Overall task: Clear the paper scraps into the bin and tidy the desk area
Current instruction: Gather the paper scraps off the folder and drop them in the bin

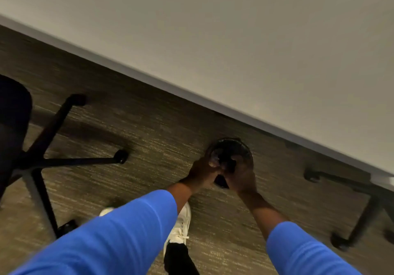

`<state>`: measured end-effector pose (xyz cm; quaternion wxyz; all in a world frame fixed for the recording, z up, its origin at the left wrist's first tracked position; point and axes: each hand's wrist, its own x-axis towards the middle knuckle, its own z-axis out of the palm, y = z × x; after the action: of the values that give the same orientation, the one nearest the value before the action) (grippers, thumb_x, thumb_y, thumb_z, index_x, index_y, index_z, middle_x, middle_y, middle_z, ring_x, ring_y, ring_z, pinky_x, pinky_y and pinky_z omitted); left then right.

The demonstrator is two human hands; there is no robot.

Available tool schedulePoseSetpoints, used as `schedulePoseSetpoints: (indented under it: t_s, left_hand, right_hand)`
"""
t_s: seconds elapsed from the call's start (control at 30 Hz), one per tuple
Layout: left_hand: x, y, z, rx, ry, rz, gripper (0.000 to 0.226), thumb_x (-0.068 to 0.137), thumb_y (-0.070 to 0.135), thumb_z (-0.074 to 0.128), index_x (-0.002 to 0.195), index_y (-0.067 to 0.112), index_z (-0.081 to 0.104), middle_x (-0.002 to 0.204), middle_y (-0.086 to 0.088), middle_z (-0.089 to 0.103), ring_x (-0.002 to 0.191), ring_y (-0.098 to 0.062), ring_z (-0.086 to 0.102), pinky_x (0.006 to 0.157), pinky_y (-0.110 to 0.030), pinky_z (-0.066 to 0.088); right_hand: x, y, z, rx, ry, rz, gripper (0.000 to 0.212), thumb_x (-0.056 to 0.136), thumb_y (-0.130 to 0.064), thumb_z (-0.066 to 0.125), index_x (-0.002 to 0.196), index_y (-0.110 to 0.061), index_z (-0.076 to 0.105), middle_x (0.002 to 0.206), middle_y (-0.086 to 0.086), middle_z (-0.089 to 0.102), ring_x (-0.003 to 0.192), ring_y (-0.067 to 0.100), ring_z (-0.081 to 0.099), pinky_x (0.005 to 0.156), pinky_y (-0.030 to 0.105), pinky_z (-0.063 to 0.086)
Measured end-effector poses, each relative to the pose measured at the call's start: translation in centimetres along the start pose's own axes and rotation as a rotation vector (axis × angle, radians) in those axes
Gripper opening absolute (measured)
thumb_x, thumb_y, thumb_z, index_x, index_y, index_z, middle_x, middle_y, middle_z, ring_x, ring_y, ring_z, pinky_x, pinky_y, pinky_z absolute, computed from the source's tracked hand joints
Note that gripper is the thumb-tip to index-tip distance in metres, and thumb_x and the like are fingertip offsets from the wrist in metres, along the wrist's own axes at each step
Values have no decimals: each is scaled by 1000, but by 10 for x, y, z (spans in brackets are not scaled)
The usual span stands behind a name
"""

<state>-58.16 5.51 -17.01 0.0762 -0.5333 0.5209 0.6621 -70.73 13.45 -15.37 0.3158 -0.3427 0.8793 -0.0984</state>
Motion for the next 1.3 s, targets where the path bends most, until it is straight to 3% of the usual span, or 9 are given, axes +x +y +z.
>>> schedulePoseSetpoints:
  t_s: [0.2,0.37,0.47,0.57,0.67,0.77,0.87,1.1,1.3]
  left_hand:
    - [-51,-20,-46,434,141,81,40,104,44,59,121,12,77,131,-14,74,125,-33,68,102,-37,52]
    - [-105,-47,-95,354,314,47,28,104,29,60,123,16,75,130,-6,75,123,-24,69,103,-29,51]
    - [-138,-60,-134,207,389,-18,21,99,23,66,114,13,78,117,-5,80,114,-22,73,101,-35,57]
    - [-169,-70,-175,81,497,-43,18,98,30,70,84,19,70,89,0,78,89,-17,72,86,-35,57]
    - [-198,-79,-216,38,592,-36,20,99,32,68,83,20,67,83,2,75,87,-19,72,83,-35,57]
    - [-222,-89,-259,15,723,-28,18,97,34,68,85,20,69,83,0,78,87,-23,75,80,-38,57]
    - [-245,-100,-298,-15,856,-17,19,96,34,70,85,19,69,83,-2,79,86,-27,76,76,-41,57]
    - [-291,-138,-389,32,1353,-43,19,95,45,67,95,26,64,100,8,65,101,-18,61,73,-36,51]
    - [-314,-193,-459,116,1614,-252,73,80,72,74,125,17,55,144,-8,45,140,-30,38,98,-46,56]
  right_hand:
    - [-28,-54,-3,-40,-161,-29,52,100,-27,65,147,-7,55,148,20,59,136,37,58,109,40,49]
    - [-64,-125,11,-134,-229,-117,48,103,-34,61,149,-27,50,158,10,50,147,31,46,122,45,40]
    - [-85,-172,22,-156,-259,-247,43,100,-32,62,143,-28,56,148,6,55,136,26,54,108,33,44]
    - [-104,-219,36,-167,-350,-317,37,102,-31,60,136,-19,61,115,4,68,107,20,68,83,26,57]
    - [-121,-275,45,-143,-325,-452,34,101,-28,65,134,-25,63,106,-2,71,84,3,60,60,0,40]
    - [-138,-330,52,-146,-311,-617,36,96,-26,66,132,-31,61,121,2,69,107,17,66,87,23,52]
    - [-151,-377,65,-96,-311,-721,36,92,-23,67,128,-27,63,123,1,63,111,23,67,93,42,58]
    - [-163,-473,118,-59,-320,-923,55,90,-33,73,141,-32,51,132,-3,52,109,18,67,87,45,61]
    - [-170,-542,162,-154,-276,-1067,78,86,-54,74,150,-35,36,143,1,37,121,21,53,77,43,62]
